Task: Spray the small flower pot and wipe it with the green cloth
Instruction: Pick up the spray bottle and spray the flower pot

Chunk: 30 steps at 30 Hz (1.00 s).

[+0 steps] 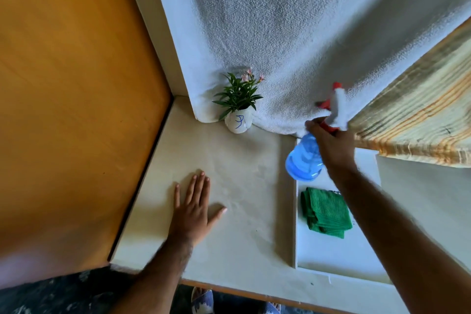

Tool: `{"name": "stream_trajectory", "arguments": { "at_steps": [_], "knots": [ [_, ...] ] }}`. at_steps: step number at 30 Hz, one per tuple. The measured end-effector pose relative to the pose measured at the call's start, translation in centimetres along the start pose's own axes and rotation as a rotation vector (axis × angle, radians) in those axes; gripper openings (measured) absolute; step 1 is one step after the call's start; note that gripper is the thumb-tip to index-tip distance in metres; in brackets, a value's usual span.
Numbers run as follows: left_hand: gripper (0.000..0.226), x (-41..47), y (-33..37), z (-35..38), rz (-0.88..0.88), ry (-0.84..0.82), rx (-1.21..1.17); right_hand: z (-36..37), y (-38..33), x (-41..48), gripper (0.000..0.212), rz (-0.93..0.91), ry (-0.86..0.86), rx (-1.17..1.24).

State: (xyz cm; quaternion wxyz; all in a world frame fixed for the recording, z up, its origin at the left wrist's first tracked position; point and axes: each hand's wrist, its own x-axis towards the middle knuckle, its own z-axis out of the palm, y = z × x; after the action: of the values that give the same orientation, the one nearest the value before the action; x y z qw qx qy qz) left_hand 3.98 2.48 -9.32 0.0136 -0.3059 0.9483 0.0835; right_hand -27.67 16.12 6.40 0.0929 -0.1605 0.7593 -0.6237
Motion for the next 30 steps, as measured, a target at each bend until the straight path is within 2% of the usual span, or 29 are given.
{"name": "stream_trajectory", "arguments": {
  "at_steps": [2, 6, 8, 14, 17, 19, 24, 30],
  "knots": [
    [0.094, -0.2, -0.1, 0.3, -0.001, 0.032, -0.001, 2.6, -0.1, -1.9, 0.021, 0.010, -0.147, -0.066],
    [0.088, -0.1, -0.5, 1.3, -0.001, 0.091, -0.013, 6.8, 1.6, -4.9, 0.026, 0.163, -0.360, -0.256],
    [0.086, 0.1, -0.7, 1.7, 0.007, 0.123, -0.012, 8.2, 2.3, -5.4, 0.026, 0.233, -0.416, -0.350],
    [0.085, 0.1, -0.8, 1.9, 0.011, 0.194, 0.005, 10.9, 2.5, -4.7, 0.018, 0.221, -0.371, -0.469],
    [0.084, 0.1, -0.8, 1.9, 0.010, 0.203, 0.011, 11.7, 2.3, -4.2, 0.033, 0.244, -0.343, -0.586],
    [0.084, 0.1, -0.7, 1.9, 0.008, 0.204, 0.016, 12.1, 2.1, -3.9, 0.033, 0.264, -0.333, -0.632],
    [0.085, 0.1, -0.7, 1.6, 0.005, 0.201, 0.019, 12.7, 2.1, -3.7, 0.025, 0.293, -0.348, -0.646],
    [0.085, 0.1, -0.8, 1.4, -0.006, 0.177, 0.012, 12.7, 2.6, -3.4, 0.025, 0.322, -0.340, -0.643]
  ]
}}
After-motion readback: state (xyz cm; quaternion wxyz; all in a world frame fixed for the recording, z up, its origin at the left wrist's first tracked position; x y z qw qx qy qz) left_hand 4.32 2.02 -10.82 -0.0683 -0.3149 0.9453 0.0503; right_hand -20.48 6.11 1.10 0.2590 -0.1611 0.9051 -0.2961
